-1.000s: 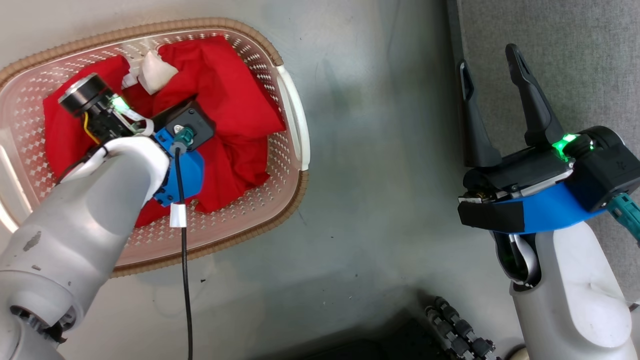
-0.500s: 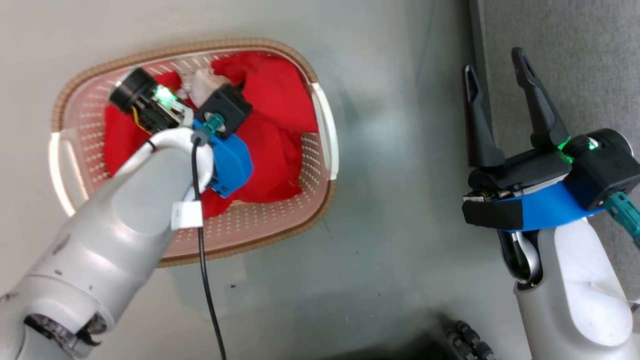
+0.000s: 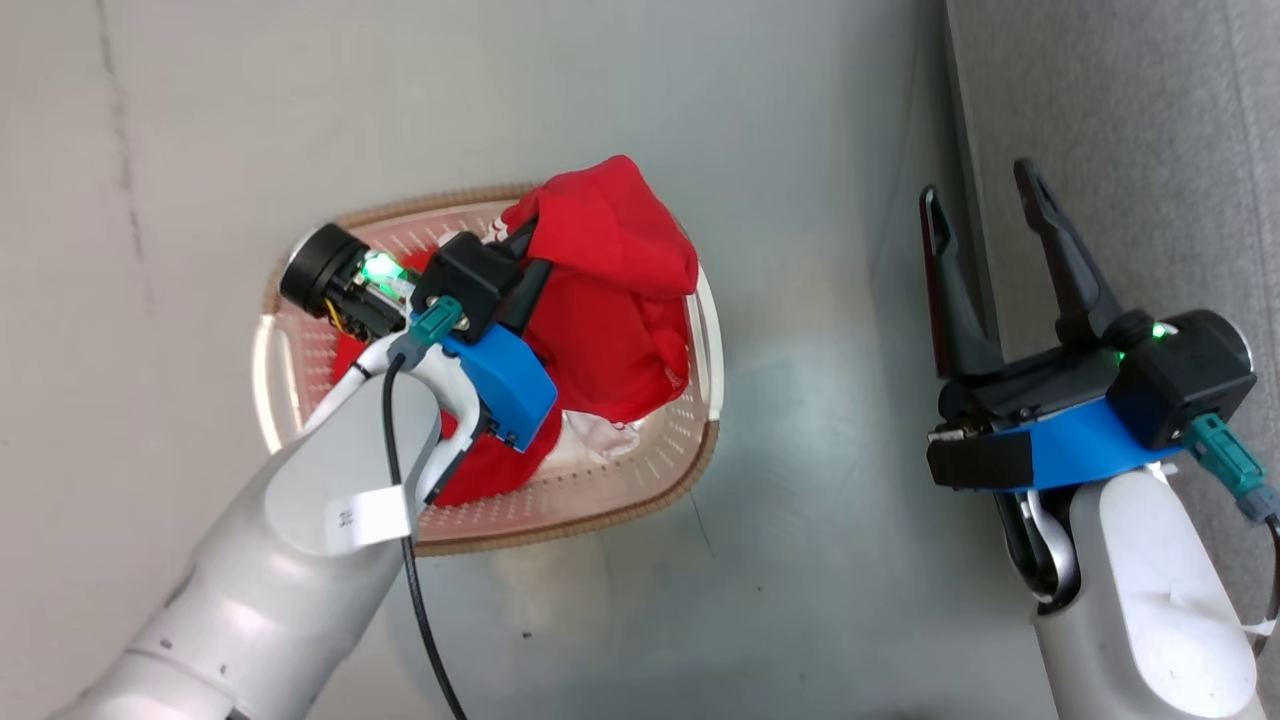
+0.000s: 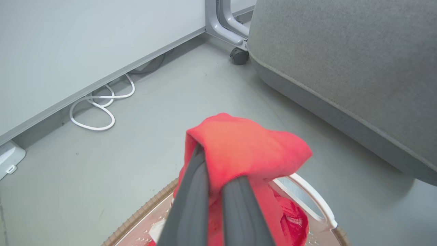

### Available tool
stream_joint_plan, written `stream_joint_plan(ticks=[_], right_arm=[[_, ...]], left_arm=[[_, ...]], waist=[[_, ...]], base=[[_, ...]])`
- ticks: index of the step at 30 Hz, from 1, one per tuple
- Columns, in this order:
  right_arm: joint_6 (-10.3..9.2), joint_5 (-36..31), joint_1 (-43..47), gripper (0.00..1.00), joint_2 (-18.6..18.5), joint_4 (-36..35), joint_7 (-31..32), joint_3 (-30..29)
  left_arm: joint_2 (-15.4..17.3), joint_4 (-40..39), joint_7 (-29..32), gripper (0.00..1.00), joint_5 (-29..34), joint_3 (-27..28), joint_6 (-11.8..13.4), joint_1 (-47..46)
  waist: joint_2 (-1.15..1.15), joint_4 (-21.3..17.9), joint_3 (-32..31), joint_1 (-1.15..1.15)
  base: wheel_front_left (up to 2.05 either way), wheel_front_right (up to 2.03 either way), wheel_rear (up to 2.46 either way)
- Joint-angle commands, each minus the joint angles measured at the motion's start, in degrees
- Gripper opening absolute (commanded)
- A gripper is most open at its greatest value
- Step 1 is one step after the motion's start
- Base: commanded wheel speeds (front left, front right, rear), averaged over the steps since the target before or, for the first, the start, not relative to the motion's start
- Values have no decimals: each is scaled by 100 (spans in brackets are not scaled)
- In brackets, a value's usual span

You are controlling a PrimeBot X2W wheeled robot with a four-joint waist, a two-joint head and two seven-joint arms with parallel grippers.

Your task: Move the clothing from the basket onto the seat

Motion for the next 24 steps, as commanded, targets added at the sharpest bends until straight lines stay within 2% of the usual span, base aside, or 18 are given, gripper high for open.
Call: stream_joint_plan(ticks=[1,11,24], right_arm=[[3,-21,98,100,-38,39,-20,-21],[3,52,472,100,-39,219,-20,-49],[3,146,985,100,-3,385,-20,-161]], left_arm=[[-20,-120,-16,0,62,169,24,139],[-182,-853,-16,0,385,1208,-16,838],[-463,-1538,-16,0,727,1693,-74,856]], waist=[[0,154,-332,0],[0,330,-1294,0],[0,540,-2129,0]], base=[[0,0,0],[0,0,0],[0,0,0]])
